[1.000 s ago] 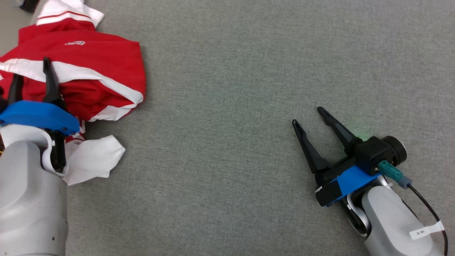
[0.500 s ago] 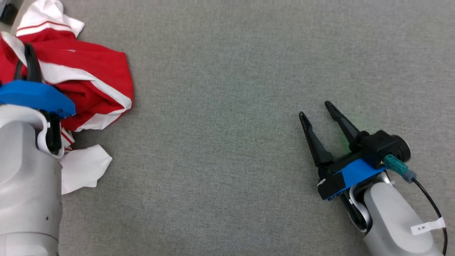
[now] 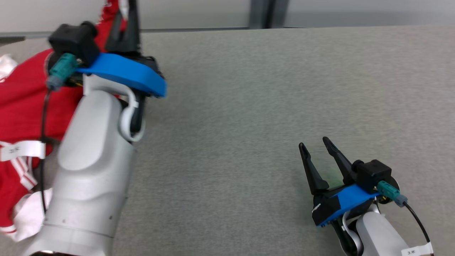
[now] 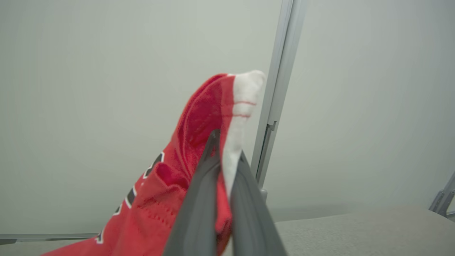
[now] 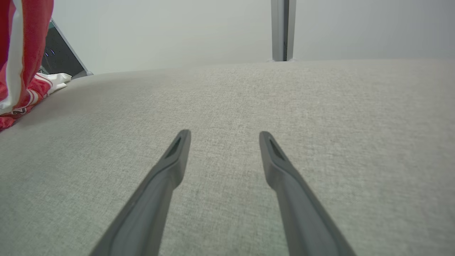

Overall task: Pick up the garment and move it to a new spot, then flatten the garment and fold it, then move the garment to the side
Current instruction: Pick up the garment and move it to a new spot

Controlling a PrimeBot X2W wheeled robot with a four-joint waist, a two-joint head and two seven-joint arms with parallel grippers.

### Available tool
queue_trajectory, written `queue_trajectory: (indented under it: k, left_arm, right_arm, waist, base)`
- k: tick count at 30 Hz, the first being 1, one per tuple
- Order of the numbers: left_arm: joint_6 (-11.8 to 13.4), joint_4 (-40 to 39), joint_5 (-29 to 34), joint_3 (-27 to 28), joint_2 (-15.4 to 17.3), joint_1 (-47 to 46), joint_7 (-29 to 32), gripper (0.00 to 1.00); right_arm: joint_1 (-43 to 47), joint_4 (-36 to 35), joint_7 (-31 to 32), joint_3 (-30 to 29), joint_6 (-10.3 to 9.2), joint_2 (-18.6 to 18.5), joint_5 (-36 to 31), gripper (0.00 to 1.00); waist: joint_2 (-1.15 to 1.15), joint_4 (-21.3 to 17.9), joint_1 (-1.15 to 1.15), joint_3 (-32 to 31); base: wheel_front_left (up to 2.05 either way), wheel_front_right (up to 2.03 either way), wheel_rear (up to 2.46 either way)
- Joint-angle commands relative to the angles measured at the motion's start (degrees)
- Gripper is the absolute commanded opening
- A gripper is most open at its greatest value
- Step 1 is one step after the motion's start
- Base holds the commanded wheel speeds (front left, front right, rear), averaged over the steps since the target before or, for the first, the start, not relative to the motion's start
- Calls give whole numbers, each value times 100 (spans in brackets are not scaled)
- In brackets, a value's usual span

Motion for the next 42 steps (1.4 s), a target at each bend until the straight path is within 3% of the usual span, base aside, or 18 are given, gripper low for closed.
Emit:
queue_trajectory:
  k: [1, 9, 14, 15, 16, 17, 21, 30, 37, 42]
  left_arm:
    - [-42, -90, -118, -176, -58, 109, -6, 0]
    - [-23, -625, -1110, -1699, -284, 342, -17, 0]
    - [326, -830, -1811, -2676, -277, 533, -39, 0]
    - [423, -808, -1871, -2796, -275, 564, -39, 23]
    - [517, -796, -1906, -2877, -274, 607, -41, 66]
    - [597, -752, -1918, -2935, -273, 672, -42, 100]
    - [808, -598, -1747, -2756, -279, 932, -45, 100]
    - [1017, -725, -789, -1267, -49, 2111, -45, 100]
    - [1111, -922, -84, -453, 119, 3086, -45, 100]
    - [1082, -1099, 415, 75, 65, 4019, -46, 100]
  right_arm:
    - [63, 15, -5, 11, 0, 21, -20, 100]
    - [194, 75, -5, 96, 0, 111, 61, 100]
    - [217, 92, -5, 139, 0, 86, 132, 100]
    - [219, 91, -5, 136, 0, 85, 145, 100]
    - [212, 88, -5, 125, 0, 88, 148, 100]
    - [195, 77, -5, 107, 0, 96, 142, 100]
    - [149, 4, -5, 30, 0, 96, 168, 100]
    - [286, -103, -5, -233, 0, 68, 66, 100]
    - [420, -73, -5, -361, 0, 98, -12, 100]
    - [676, -35, -5, -488, 0, 112, -89, 100]
  waist:
    - [0, -407, 0, -331]
    - [0, -1028, 0, -452]
    - [0, -1157, 0, -439]
    - [0, -1161, 0, -435]
    - [0, -1160, 0, -426]
    - [0, -1150, 0, -413]
    - [0, -1026, 0, -388]
    - [0, -618, 0, -562]
    - [0, -435, 0, -793]
    - [0, -336, 0, -1105]
  base:
    - [0, 0, 0]
    - [0, 0, 0]
    - [0, 0, 0]
    - [0, 0, 0]
    - [0, 0, 0]
    - [0, 0, 0]
    - [0, 0, 0]
    - [0, 0, 0]
    - [0, 0, 0]
    - [0, 0, 0]
